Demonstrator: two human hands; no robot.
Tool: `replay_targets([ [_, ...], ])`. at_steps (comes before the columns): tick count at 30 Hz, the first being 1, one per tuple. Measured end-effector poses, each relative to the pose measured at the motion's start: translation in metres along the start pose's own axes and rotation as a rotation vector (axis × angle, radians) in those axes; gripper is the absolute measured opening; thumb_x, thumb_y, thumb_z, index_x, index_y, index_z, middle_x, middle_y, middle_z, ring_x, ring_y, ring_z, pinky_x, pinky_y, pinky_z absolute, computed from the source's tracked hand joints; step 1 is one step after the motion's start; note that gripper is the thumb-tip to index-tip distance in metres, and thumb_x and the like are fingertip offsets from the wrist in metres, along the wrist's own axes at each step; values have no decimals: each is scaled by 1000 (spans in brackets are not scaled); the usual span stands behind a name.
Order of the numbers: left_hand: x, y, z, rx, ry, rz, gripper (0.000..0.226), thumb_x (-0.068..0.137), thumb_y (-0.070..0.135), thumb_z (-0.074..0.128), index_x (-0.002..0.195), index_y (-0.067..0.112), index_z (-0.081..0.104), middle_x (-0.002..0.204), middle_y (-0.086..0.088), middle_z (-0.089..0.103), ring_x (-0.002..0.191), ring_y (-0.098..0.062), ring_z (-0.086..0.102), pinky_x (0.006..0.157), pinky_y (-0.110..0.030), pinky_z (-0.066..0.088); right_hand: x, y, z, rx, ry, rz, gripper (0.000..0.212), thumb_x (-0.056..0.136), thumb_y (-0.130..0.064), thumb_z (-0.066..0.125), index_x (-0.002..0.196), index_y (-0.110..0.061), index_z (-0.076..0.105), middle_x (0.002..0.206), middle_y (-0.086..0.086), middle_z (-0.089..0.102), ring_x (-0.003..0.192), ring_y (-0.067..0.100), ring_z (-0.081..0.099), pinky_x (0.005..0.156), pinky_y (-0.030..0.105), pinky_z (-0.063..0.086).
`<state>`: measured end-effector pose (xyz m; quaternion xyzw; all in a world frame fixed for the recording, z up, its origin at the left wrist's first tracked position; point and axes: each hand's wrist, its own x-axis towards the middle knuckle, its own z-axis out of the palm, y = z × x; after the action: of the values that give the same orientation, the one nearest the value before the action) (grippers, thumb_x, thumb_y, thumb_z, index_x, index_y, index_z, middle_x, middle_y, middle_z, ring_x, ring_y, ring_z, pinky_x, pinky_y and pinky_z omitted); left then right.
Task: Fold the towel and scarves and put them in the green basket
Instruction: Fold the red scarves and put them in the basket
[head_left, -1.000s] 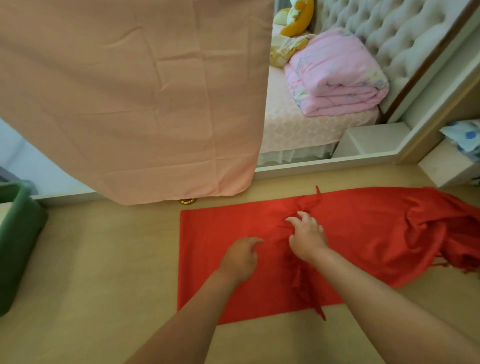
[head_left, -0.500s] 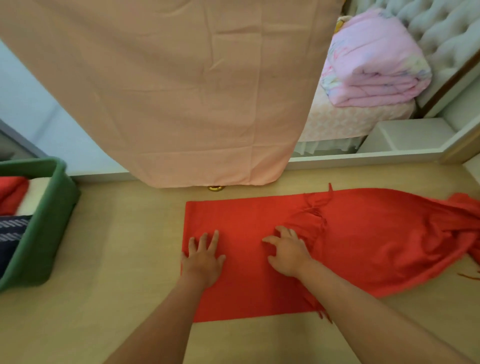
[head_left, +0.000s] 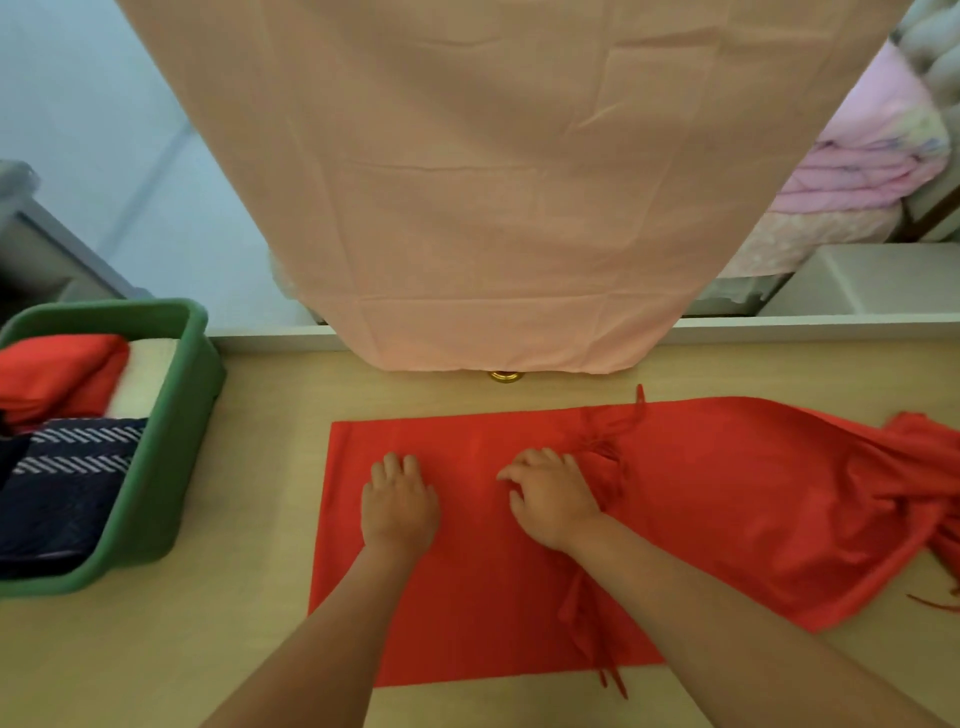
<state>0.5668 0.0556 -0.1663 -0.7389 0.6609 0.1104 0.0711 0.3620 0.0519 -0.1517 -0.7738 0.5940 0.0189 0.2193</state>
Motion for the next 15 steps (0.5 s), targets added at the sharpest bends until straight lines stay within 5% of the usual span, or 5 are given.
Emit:
replay_targets([
  [4, 21, 0, 16, -120, -68, 280, 61, 99, 44, 39, 154, 21, 23, 160, -6, 20, 148, -27, 15, 118, -42, 21, 18, 14, -1, -27, -37, 58, 54, 100, -39, 44, 152, -30, 34, 161, 5, 26, 147, 24, 23, 116, 42, 25],
  [8, 40, -14, 31, 7, -59, 358, 75, 86, 63, 3, 156, 35, 0, 164, 3, -9, 151, -23, -10, 120, -53, 1, 21, 43, 3, -77, -145, 172, 64, 101, -51, 35, 158, -33, 10, 166, 3, -6, 153, 22, -2, 122, 48, 12],
  [15, 46, -27, 49, 12, 46, 355, 73, 91, 65, 12, 156, 33, 6, 164, -1, -1, 151, -27, -3, 115, -62, -2, 6, 72, -4, -381, -75, 307, 67, 95, -36, 41, 157, -33, 15, 165, 12, 6, 152, 31, -1, 120, 58, -1],
])
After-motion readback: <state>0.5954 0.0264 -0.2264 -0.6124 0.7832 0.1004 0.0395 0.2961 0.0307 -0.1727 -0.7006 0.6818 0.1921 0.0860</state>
